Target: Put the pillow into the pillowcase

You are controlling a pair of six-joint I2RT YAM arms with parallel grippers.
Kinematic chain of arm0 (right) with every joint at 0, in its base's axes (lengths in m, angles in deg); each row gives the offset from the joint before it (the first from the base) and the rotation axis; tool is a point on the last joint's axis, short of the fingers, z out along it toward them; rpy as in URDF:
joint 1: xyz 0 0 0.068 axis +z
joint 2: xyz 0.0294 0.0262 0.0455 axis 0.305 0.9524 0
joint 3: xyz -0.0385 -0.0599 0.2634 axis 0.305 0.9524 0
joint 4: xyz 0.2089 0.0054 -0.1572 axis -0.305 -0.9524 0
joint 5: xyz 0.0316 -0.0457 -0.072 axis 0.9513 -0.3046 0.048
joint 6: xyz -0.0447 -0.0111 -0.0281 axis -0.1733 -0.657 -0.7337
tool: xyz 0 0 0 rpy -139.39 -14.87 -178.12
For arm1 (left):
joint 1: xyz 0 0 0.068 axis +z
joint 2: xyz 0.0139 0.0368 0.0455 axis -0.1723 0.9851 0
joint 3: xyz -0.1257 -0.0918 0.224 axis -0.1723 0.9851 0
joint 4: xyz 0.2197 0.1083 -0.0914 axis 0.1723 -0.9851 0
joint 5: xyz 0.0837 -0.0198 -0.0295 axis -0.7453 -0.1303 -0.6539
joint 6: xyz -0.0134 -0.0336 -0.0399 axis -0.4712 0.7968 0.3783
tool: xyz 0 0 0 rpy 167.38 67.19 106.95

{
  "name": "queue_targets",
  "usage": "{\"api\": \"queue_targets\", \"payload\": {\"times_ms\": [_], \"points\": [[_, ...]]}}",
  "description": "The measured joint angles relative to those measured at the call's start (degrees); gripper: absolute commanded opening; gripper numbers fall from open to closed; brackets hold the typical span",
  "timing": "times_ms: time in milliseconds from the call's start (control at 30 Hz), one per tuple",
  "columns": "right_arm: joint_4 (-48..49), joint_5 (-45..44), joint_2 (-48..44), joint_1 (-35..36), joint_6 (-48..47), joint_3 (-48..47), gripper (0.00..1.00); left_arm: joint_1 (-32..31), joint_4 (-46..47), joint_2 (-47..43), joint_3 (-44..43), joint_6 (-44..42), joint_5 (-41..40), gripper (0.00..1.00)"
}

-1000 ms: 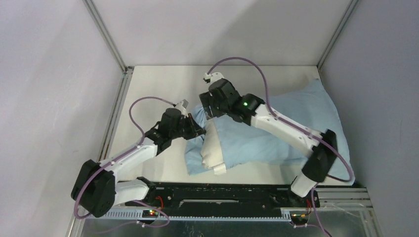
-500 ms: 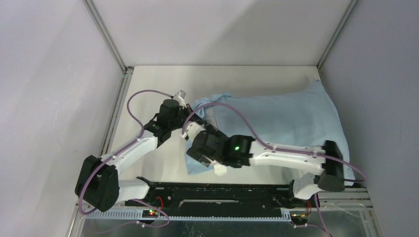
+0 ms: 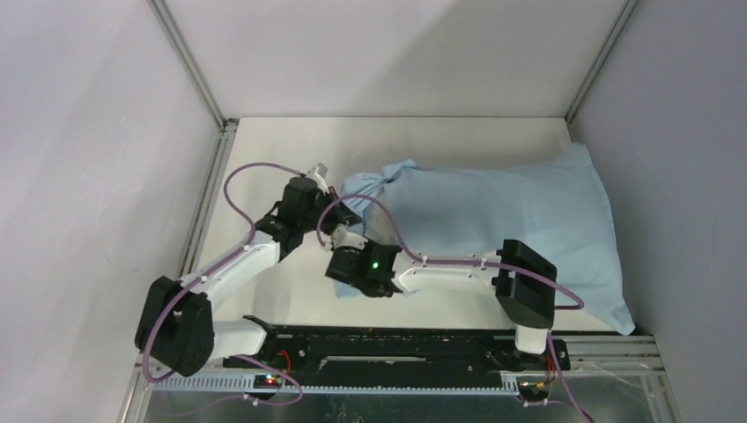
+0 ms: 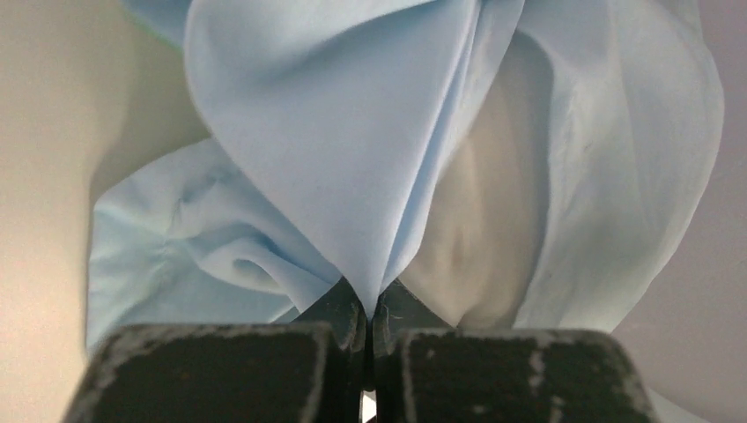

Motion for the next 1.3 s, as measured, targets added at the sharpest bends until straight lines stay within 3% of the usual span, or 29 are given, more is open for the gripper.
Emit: {"api": "queue_targets", "payload": {"times_ms": [100,200,333,467,667,900,1100,1300], "points": [[-0.20,2.73,-1.84,-3.10,0.70,-0.85,0.00,0.39,0.09,-0.04,-0.17,0.02,-0.72,0.00],[1.40,11.67,-8.09,-6.84,2.05,-0.76,0.00,0.59,-0.55,-0.74,-0.17,-0.24,-0.87,0.08],[5.20,26.71,-20.37,-14.88,4.42,0.44,0.00,0.48,-0.63,-1.62,-0.17,-0.90,-1.79,0.32],[7.08,34.97,-26.71,-20.31,5.90,0.48,0.00,-0.04,-0.92,-2.45,-0.13,-1.11,-3.89,0.50],[7.28,43.04,-26.51,-21.57,8.11,2.12,0.00,-4.63,-2.62,-5.44,0.90,0.48,-11.19,0.53],[7.65,46.25,-26.47,-22.36,9.84,2.60,0.00,-15.93,-6.45,-14.95,5.14,8.66,-26.49,0.43],[8.28,47.39,-26.47,-22.88,10.97,2.58,0.00,-21.44,-5.01,-11.28,5.92,16.22,-32.72,0.44],[8.81,48.11,-26.47,-23.63,11.76,2.58,0.00,-22.10,-0.28,-3.96,6.80,22.47,-34.64,0.47]]}}
